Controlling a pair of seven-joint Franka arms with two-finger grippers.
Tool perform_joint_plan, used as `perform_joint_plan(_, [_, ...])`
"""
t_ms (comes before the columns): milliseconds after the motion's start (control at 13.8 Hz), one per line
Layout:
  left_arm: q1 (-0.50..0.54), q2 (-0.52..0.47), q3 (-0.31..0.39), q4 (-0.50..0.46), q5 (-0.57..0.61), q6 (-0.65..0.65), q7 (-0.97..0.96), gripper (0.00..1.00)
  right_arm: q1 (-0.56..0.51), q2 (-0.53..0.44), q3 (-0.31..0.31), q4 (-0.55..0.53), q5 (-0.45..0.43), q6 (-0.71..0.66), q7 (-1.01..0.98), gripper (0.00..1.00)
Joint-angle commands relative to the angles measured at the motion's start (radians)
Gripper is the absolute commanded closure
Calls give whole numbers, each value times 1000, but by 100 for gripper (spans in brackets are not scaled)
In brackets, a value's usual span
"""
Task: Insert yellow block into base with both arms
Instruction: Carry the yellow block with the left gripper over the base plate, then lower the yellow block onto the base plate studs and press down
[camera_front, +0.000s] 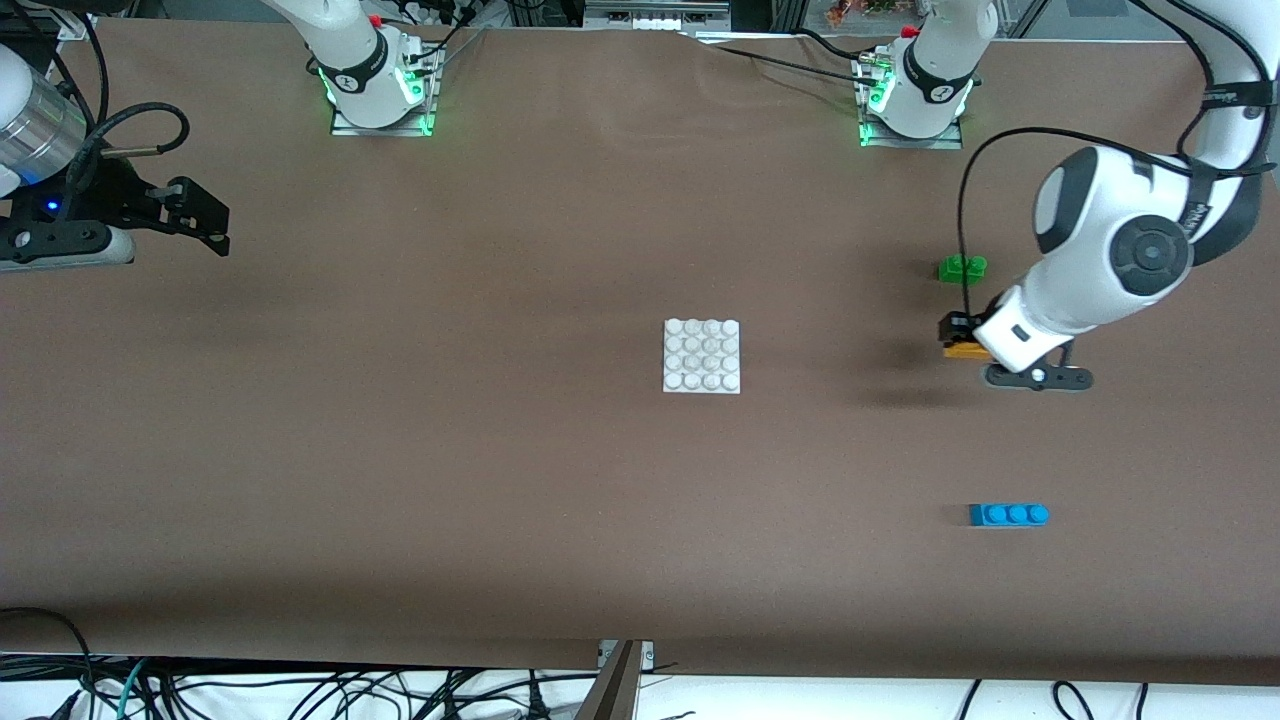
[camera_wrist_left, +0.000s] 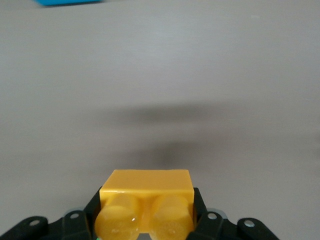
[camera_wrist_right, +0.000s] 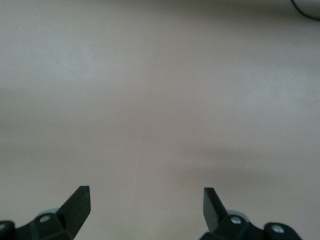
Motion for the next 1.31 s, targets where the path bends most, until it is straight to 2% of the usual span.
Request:
perform_joint_plan(0, [-93,102,-48,84,-8,-21,-192,80,7,2,10,19,-18,-20,5,0])
perform_joint_plan(218, [-270,229,-42,233,8,-19,-427,79,12,2,12,18,-21,-20,6,0])
perform_joint_plan(363, [-366,344,-37,348,8,-1,-519,79,12,2,12,16,-21,-22,6,0])
perform_joint_plan(509, [-441,427,-19,422,9,14,-556,77,12,2,10,13,-20,-22,6,0])
perform_joint_plan(799, [-639,469,107,427,54,105,-591,76,12,4,10,13,-21,-22,6,0])
perform_joint_plan(945, [-696,478,161,417,97,108,-607,77,12,4,10,13,-21,-22,6,0])
perform_joint_plan(1235, [-710,493,163,399,109,105,-608,77,12,4,10,13,-21,-22,6,0])
